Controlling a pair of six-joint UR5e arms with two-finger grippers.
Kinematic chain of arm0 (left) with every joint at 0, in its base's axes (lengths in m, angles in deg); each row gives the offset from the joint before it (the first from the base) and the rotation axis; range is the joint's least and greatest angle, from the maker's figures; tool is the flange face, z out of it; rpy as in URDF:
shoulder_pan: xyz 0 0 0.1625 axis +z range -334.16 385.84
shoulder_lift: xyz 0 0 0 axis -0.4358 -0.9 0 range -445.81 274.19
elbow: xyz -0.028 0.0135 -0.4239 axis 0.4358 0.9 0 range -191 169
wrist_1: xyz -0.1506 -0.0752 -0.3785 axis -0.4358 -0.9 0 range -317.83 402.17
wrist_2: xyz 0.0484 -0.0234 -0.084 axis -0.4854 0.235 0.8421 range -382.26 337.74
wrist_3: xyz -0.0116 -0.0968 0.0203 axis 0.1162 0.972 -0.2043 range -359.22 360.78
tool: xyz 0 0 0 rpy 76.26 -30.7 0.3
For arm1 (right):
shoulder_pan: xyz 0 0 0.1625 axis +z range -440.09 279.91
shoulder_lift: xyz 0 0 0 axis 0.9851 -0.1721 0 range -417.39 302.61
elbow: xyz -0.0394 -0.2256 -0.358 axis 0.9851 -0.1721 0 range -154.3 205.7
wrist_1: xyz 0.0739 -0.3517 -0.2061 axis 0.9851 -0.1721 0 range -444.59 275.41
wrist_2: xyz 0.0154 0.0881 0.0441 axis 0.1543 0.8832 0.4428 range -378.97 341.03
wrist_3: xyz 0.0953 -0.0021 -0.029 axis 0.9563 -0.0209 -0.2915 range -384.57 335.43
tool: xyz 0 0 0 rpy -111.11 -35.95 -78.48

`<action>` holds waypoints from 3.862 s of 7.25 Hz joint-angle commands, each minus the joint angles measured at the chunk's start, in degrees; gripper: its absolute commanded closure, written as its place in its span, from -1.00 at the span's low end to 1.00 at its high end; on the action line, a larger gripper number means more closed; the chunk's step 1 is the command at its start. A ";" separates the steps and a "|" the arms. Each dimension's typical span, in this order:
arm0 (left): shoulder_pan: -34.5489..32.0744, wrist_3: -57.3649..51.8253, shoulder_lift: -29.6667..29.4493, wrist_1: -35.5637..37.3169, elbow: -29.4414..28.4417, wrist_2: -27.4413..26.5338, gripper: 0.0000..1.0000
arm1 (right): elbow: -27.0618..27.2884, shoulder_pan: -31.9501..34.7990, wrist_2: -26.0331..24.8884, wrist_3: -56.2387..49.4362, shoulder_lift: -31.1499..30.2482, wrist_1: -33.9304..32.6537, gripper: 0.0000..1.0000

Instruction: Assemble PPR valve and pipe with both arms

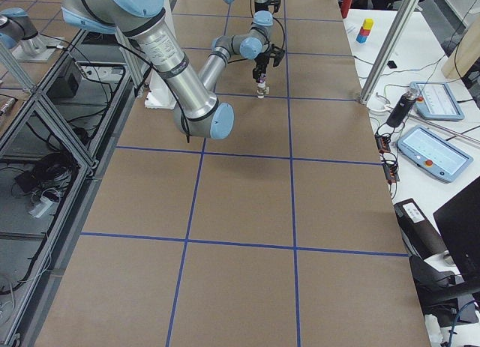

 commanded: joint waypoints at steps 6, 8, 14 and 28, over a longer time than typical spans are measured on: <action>-11.92 -14.97 7.09 0.00 0.11 8.99 -0.98 | 21.29 10.77 4.93 -17.08 -25.08 0.16 -1.00; -22.53 -31.45 11.76 0.61 -0.58 14.26 -0.98 | 22.45 18.92 7.31 -31.75 -35.97 1.12 -1.00; -29.71 -40.07 13.27 0.97 -6.48 14.89 -0.99 | 12.35 53.39 28.28 -76.55 -55.11 11.15 -1.00; -36.65 -39.81 16.70 -3.87 -9.55 22.27 -0.99 | 11.03 51.40 23.22 -78.58 -51.33 11.50 -1.00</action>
